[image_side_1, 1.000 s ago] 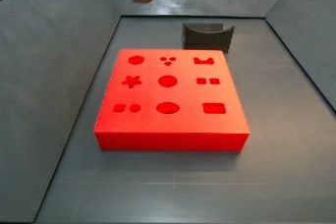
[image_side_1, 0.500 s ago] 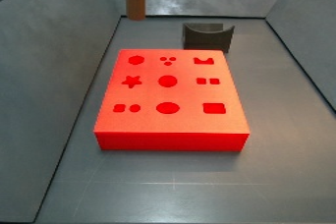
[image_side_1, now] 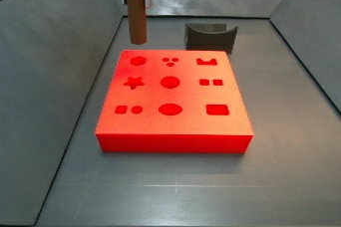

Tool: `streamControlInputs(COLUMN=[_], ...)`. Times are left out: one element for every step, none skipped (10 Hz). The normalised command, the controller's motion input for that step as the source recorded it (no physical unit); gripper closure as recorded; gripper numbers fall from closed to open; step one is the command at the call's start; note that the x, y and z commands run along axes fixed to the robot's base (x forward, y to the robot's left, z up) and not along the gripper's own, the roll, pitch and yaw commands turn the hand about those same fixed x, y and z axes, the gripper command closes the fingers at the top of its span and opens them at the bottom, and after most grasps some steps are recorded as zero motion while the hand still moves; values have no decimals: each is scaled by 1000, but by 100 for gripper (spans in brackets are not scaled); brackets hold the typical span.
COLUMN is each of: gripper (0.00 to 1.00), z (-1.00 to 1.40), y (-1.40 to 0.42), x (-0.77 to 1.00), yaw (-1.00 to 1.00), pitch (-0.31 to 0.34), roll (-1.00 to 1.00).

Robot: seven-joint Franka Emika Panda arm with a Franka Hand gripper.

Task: Pick up the hexagon object. Move up. Place the hexagon object on the fixture. Regrasp the hexagon object. Move to above the board. Insert the hexagon object.
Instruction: Insert the hexagon object.

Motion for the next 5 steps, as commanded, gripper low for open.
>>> streamControlInputs(gripper=[100, 100, 100, 100, 100], z=[-717, -943, -703, -46, -626], y=[0, 29, 77, -89, 57], x=[-80, -63, -80, 91, 11], yaw=[-123, -229, -217, 0, 0], pitch=[-41, -16, -21, 0, -43], roll=[0, -9, -71, 0, -3])
